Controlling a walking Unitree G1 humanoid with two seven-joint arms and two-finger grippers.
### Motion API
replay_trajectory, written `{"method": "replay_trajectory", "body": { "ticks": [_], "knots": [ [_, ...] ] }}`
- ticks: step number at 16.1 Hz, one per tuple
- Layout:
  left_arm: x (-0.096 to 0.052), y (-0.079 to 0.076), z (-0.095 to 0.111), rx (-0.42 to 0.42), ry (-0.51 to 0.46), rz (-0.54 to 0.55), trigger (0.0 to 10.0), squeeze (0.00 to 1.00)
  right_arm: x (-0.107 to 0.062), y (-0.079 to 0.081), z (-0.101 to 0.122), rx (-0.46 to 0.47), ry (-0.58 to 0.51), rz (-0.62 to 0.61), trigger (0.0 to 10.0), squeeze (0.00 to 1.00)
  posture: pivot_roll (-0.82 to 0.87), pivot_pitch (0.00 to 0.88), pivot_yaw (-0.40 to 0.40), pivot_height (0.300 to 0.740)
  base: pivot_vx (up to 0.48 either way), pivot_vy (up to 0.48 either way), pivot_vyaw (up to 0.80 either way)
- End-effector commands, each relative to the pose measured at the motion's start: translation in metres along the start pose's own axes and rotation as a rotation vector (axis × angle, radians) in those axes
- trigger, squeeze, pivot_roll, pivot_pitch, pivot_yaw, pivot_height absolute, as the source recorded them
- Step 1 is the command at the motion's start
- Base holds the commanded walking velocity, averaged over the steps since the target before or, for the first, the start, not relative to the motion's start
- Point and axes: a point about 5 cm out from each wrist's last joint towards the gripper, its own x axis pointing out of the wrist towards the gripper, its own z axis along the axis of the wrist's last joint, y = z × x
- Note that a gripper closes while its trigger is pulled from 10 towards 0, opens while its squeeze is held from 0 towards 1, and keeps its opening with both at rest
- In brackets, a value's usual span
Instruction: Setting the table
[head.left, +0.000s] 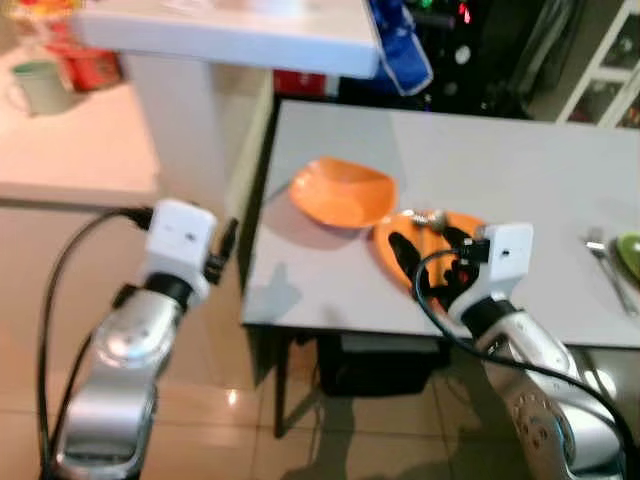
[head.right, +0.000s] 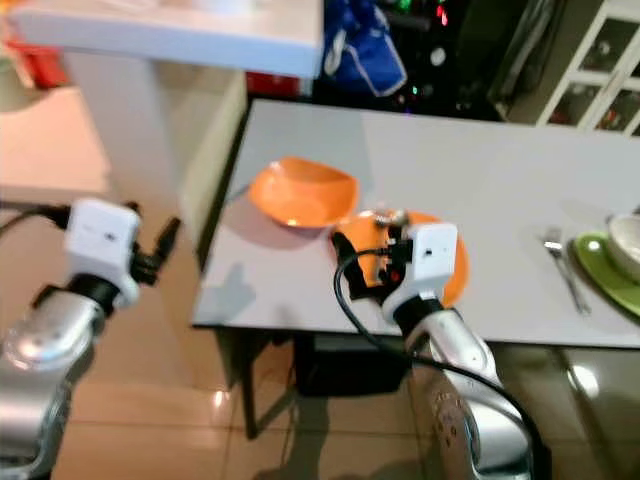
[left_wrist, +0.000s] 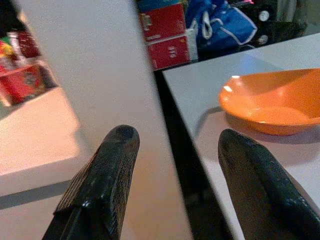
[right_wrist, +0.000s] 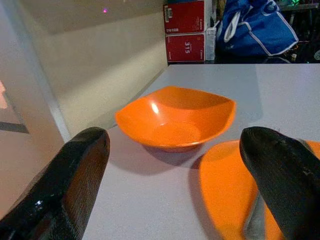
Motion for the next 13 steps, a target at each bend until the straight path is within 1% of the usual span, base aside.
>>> {"method": "replay_trajectory", "body": {
  "ticks": [1,4,6,10,12,13],
  "knots": [
    [0.001,-0.004,0.006,-0.005,-0.016,-0.012,10.0,0.00,-0.003,-0.006,-0.001,-0.005,0.004,-0.018,10.0,0.00,0.05,0.000,-0.047,0.740,0.000,0.364,0.00],
    [0.004,0.004,0.008,-0.004,-0.027,0.020,10.0,0.00,0.001,-0.002,-0.001,0.005,0.004,-0.008,10.0,0.00,0.04,0.000,-0.041,0.740,0.000,0.359,0.00],
    [0.006,0.007,0.008,-0.005,-0.029,0.027,10.0,0.00,0.000,-0.004,0.000,0.004,0.009,-0.009,10.0,0.00,0.05,0.000,-0.043,0.740,0.000,0.364,0.00],
    [0.008,0.016,0.009,-0.015,-0.034,0.074,10.0,0.00,0.003,-0.004,-0.001,0.003,0.009,-0.003,10.0,0.00,0.06,0.000,-0.048,0.740,0.000,0.362,-0.55],
    [0.010,0.018,0.011,-0.015,-0.040,0.076,10.0,0.00,0.004,-0.004,0.000,0.005,0.008,-0.001,10.0,0.00,0.06,0.000,-0.051,0.740,0.000,0.364,-0.69],
    [0.010,0.019,0.011,-0.016,-0.039,0.080,10.0,0.00,0.005,-0.003,0.000,-0.001,0.006,0.009,10.0,0.00,0.06,0.000,-0.040,0.740,0.000,0.364,-0.74]
  ]
}}
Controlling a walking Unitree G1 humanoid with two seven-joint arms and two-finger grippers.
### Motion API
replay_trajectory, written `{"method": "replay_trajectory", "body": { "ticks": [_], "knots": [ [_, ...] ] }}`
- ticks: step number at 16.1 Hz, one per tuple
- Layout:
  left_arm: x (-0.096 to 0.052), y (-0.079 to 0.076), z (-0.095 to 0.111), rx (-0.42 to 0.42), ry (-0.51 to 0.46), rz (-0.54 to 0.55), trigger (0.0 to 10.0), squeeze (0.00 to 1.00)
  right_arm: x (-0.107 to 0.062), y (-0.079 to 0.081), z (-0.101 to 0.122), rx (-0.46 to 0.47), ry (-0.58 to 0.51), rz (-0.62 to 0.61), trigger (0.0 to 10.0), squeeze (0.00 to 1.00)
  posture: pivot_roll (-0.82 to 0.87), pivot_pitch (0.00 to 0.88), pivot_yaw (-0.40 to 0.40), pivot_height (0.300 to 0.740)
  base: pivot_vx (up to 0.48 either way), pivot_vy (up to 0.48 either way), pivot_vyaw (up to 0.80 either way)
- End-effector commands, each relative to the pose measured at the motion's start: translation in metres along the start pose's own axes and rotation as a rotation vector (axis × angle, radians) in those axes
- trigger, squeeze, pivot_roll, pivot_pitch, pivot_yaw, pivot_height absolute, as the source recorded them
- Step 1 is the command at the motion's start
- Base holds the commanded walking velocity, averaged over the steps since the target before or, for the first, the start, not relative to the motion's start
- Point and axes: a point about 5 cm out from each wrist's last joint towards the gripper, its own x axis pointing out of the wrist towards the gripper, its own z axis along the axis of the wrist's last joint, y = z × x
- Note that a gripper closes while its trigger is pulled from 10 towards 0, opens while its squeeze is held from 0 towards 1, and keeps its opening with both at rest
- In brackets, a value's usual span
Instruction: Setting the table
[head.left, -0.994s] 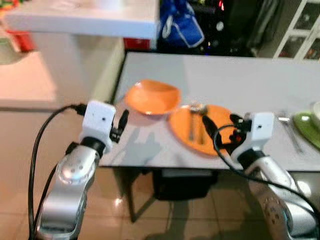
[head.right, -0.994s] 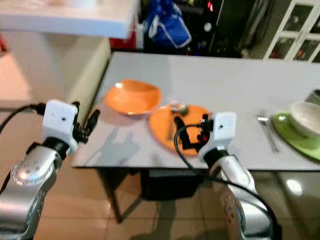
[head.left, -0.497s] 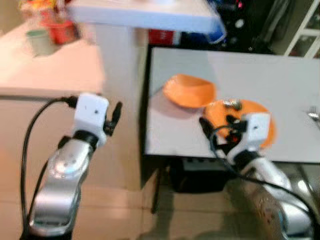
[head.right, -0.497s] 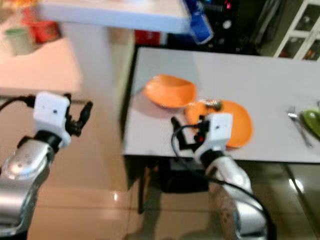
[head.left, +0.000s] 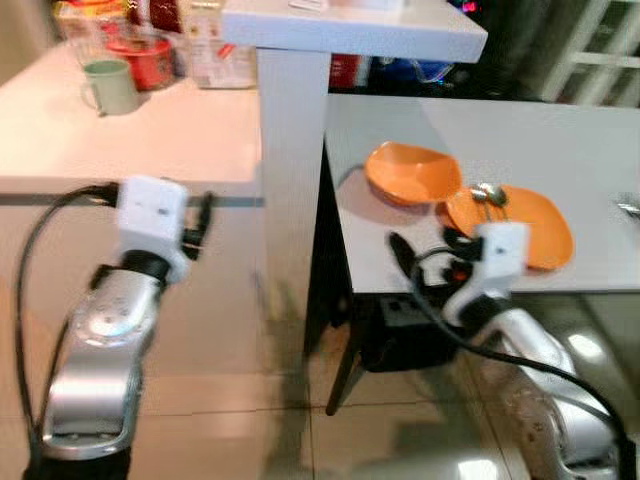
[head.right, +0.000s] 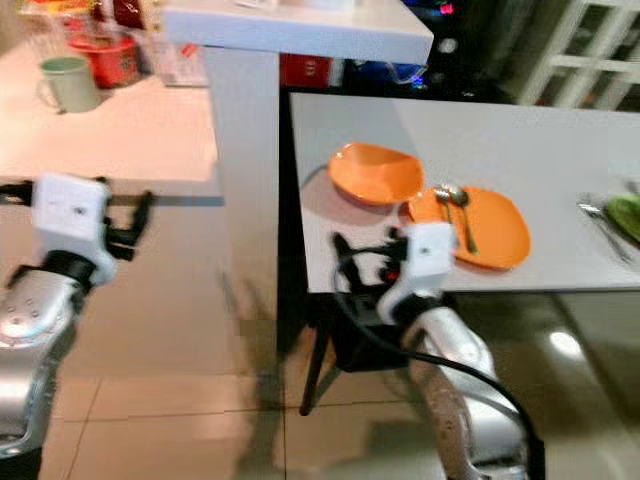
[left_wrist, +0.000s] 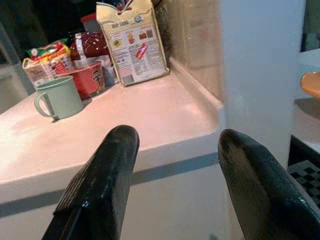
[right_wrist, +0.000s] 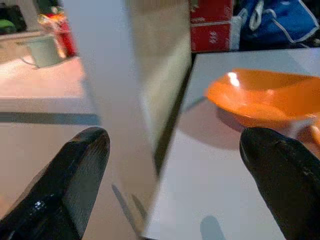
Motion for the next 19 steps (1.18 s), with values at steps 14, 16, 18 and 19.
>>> {"method": "replay_trajectory", "body": {
  "ticks": [14,16,18,19],
  "knots": [
    [0.009,0.007,0.007,0.014,-0.017,0.020,10.0,0.00,0.008,-0.007,0.000,-0.010,-0.027,-0.025,10.0,0.00,0.09,0.000,-0.044,0.740,0.000,0.362,-0.53],
    [0.011,0.009,0.006,0.015,-0.016,0.030,10.0,0.00,0.008,-0.006,0.001,-0.011,-0.031,-0.023,10.0,0.00,0.08,0.000,-0.042,0.740,0.000,0.362,0.00],
    [0.014,0.005,0.007,0.007,-0.023,0.027,10.0,0.00,0.008,-0.011,0.002,-0.009,-0.033,-0.033,10.0,0.00,0.08,0.000,-0.039,0.740,0.000,0.360,0.00],
    [0.014,0.004,0.007,0.006,-0.025,0.024,10.0,0.00,0.008,-0.012,0.003,-0.010,-0.033,-0.037,10.0,0.00,0.08,0.000,-0.038,0.740,0.000,0.364,0.00]
  ]
}}
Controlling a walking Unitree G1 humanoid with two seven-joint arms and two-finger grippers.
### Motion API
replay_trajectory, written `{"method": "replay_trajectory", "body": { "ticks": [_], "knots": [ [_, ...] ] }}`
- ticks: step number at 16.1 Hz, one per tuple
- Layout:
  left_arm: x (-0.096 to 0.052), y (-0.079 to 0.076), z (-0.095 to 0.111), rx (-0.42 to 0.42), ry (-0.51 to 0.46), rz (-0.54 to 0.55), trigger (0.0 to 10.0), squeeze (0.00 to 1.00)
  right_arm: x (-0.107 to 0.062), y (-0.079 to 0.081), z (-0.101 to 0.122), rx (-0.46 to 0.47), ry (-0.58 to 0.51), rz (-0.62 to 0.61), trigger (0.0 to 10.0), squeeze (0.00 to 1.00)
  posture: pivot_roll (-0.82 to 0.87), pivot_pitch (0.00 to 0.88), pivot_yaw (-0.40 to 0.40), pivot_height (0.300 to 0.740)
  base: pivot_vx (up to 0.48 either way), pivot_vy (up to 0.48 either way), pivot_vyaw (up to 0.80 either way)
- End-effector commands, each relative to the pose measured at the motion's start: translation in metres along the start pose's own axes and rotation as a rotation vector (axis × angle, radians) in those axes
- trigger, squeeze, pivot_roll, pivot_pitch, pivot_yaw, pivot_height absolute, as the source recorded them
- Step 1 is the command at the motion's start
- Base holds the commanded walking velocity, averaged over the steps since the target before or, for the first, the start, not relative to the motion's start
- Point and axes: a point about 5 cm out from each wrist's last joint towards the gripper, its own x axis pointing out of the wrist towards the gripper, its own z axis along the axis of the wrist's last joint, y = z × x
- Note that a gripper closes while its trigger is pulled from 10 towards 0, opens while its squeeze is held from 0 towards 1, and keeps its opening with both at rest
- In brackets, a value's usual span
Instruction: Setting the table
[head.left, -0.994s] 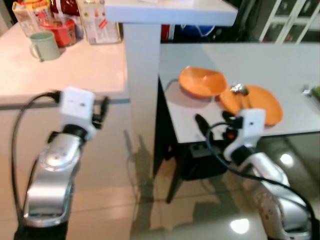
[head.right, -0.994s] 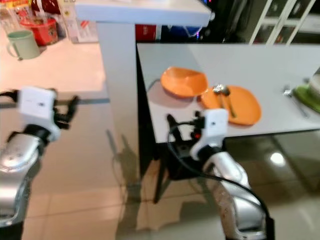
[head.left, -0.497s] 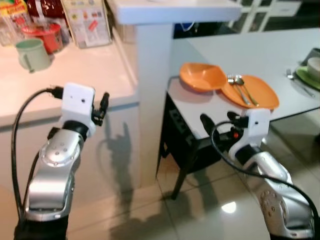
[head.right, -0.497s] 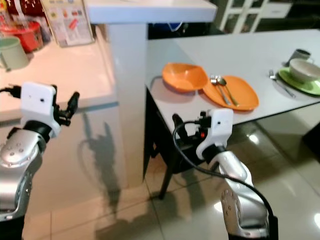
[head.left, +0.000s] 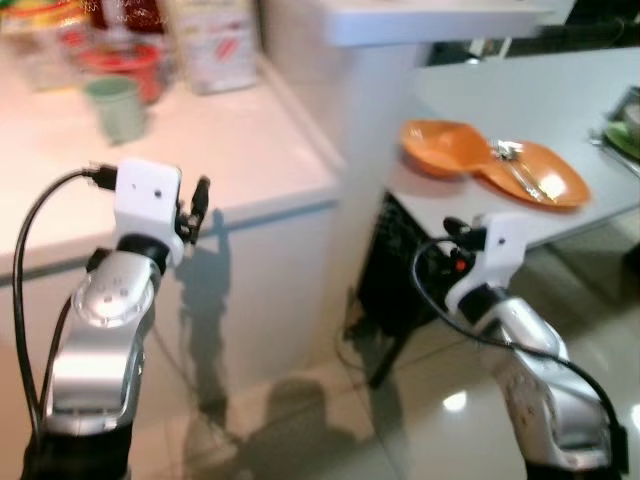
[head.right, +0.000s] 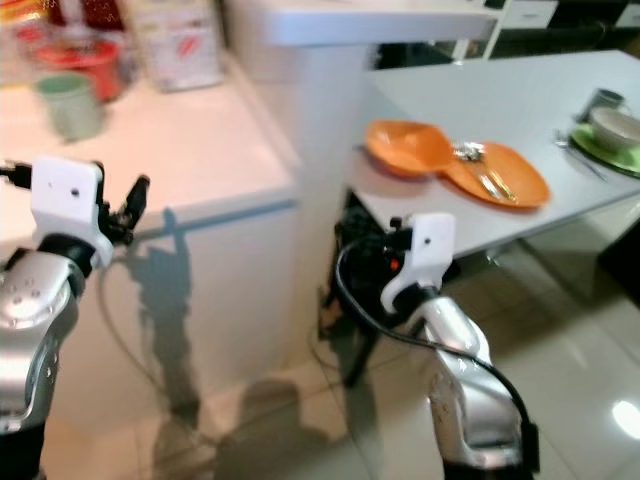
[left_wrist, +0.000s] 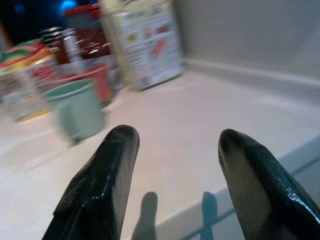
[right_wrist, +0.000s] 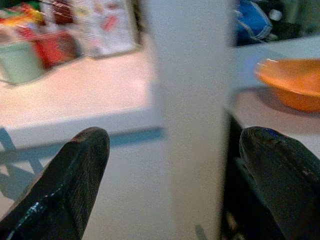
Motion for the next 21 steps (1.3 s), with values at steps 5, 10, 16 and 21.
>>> {"method": "replay_trajectory", "body": {
  "ticks": [5,10,16,21],
  "knots": [
    [0.006,-0.005,0.005,-0.004,-0.024,-0.023,10.0,0.00,-0.002,-0.006,0.001,-0.011,-0.014,-0.029,10.0,0.00,0.08,0.000,-0.022,0.740,0.000,0.361,-0.60],
    [0.008,-0.008,0.006,-0.006,-0.033,-0.035,10.0,0.00,-0.004,-0.007,0.001,-0.013,-0.018,-0.034,10.0,0.00,0.07,0.000,-0.019,0.740,0.000,0.362,-0.80],
    [0.007,-0.013,0.006,-0.078,-0.044,-0.032,10.0,0.00,-0.004,-0.006,0.002,-0.023,-0.023,-0.029,10.0,0.00,0.07,0.000,-0.021,0.740,0.000,0.060,-0.22],
    [0.007,-0.017,0.009,-0.041,-0.094,-0.030,10.0,0.00,-0.004,-0.007,0.005,-0.027,-0.031,-0.032,10.0,0.00,0.07,0.000,-0.027,0.740,0.000,0.000,0.00]
  ]
}}
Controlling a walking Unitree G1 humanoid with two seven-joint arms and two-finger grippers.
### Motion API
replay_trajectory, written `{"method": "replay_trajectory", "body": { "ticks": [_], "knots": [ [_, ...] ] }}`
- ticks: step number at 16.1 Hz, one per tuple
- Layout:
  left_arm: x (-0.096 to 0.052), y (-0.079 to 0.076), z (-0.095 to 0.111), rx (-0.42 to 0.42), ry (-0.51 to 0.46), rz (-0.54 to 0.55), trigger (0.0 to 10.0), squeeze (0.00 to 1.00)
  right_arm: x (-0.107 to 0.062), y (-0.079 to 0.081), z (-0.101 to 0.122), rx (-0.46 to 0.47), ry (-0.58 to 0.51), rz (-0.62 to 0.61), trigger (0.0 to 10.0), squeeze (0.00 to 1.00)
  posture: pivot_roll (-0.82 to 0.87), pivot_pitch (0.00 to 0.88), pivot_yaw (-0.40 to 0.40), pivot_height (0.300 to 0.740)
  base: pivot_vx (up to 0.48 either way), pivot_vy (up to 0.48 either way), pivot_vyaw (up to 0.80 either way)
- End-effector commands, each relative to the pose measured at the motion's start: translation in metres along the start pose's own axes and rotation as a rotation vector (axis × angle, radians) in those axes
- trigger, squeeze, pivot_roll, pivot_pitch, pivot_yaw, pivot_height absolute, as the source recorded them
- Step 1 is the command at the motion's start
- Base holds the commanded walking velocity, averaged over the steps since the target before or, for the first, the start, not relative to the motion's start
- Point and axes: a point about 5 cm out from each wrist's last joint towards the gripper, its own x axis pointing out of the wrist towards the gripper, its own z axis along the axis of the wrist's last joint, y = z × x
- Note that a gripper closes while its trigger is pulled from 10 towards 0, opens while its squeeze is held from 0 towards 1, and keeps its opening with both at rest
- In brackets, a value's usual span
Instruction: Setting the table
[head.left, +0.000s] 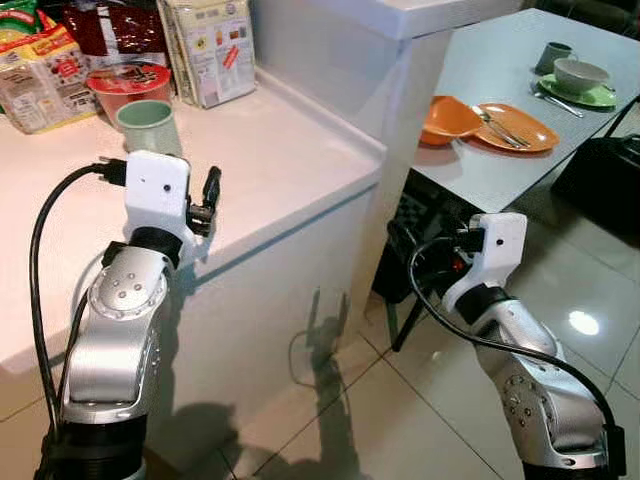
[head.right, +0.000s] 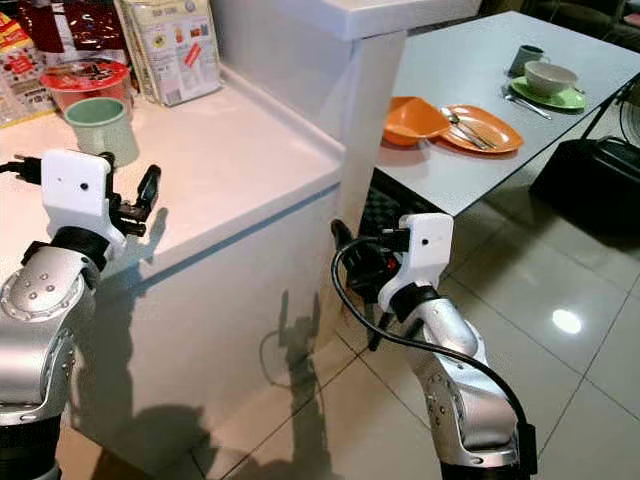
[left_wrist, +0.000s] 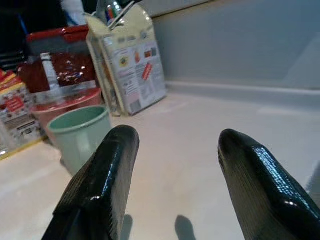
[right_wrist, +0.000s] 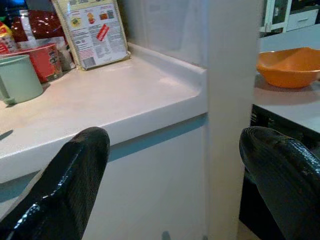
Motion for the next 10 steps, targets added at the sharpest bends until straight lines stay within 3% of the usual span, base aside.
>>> {"method": "replay_trajectory", "body": {
  "ticks": [1,3,7,10],
  "knots": [
    [0.0006,-0.0036,0.0008,0.008,-0.012,-0.006,10.0,0.00,-0.0016,-0.0050,0.0043,-0.017,-0.015,-0.021,10.0,0.00,0.07,0.000,-0.027,0.740,0.000,0.000,0.00],
    [0.0016,-0.0063,0.0011,0.015,-0.015,-0.015,10.0,0.00,-0.0012,-0.0044,0.0062,-0.060,-0.017,-0.007,10.0,0.00,0.07,0.000,-0.030,0.740,0.319,0.000,0.00],
    [0.0017,-0.0077,0.0015,0.000,-0.017,-0.019,10.0,0.00,0.0001,-0.0047,0.0063,-0.079,-0.013,-0.005,10.0,0.00,0.07,0.000,-0.034,0.740,0.390,0.000,0.80],
    [0.0021,-0.0070,0.0013,-0.007,-0.017,-0.015,10.0,0.00,-0.0003,-0.0065,0.0037,-0.037,-0.004,-0.022,10.0,0.00,0.07,0.000,-0.034,0.740,0.391,0.000,0.00]
  ]
}}
